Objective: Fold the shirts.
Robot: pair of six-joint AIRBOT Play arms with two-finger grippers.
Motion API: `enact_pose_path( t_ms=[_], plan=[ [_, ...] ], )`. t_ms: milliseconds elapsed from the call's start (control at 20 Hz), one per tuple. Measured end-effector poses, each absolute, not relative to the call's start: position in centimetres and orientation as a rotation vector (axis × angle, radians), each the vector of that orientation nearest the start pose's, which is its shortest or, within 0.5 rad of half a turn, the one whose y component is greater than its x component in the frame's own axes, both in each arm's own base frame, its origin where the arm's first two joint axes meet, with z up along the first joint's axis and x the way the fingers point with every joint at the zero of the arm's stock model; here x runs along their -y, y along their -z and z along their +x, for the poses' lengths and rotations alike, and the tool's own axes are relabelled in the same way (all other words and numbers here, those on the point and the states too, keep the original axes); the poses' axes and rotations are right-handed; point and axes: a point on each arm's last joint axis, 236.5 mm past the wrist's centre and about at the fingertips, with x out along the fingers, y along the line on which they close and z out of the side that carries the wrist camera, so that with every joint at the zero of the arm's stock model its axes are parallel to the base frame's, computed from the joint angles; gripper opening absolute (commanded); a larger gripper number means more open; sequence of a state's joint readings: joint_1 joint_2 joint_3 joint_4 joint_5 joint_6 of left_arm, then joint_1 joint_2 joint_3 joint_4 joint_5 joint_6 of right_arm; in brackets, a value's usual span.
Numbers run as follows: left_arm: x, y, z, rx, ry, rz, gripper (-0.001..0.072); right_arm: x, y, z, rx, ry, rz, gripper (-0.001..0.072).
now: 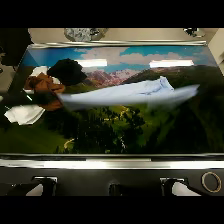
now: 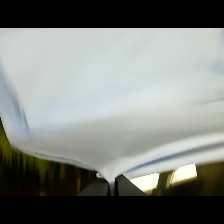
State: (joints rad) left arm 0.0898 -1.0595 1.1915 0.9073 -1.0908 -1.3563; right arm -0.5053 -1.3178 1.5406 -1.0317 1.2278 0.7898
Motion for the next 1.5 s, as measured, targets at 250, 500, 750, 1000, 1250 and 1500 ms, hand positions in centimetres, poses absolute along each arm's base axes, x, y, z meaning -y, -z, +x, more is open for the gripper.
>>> enact_pose_path(
  t_ms=[250, 500, 750, 1000, 1250, 1500],
  plan=[
    [7.4, -42.7, 36.8, -0.216, 0.366, -0.204, 0.0027, 9.1, -45.6, 38.0, -0.116, 0.023, -0.423, 0.0041],
    [6.8, -53.6, 28.8, 0.068, 0.326, -0.127, 0.0027, 3.9, -56.8, 26.7, 0.188, 0.134, -0.514, 0.0041],
    [6.1, -55.3, 26.8, 0.120, 0.289, -0.113, 0.0027, 3.3, -57.6, 23.1, 0.189, 0.195, -0.536, 0.0041],
    [5.3, -50.4, 32.5, -0.034, 0.267, -0.145, 0.0027, 6.1, -52.6, 27.9, -0.009, 0.156, -0.480, 0.0040],
    [4.6, -32.8, 44.9, -0.494, 0.253, -0.229, 0.0028, 10.9, -34.6, 40.6, -0.539, -0.075, -0.233, 0.0040],
    [4.0, -12.7, 52.6, -0.906, 0.215, -0.313, 0.0029, 10.3, -14.6, 49.5, -0.957, -0.275, -0.020, 0.0042]
  ],
)
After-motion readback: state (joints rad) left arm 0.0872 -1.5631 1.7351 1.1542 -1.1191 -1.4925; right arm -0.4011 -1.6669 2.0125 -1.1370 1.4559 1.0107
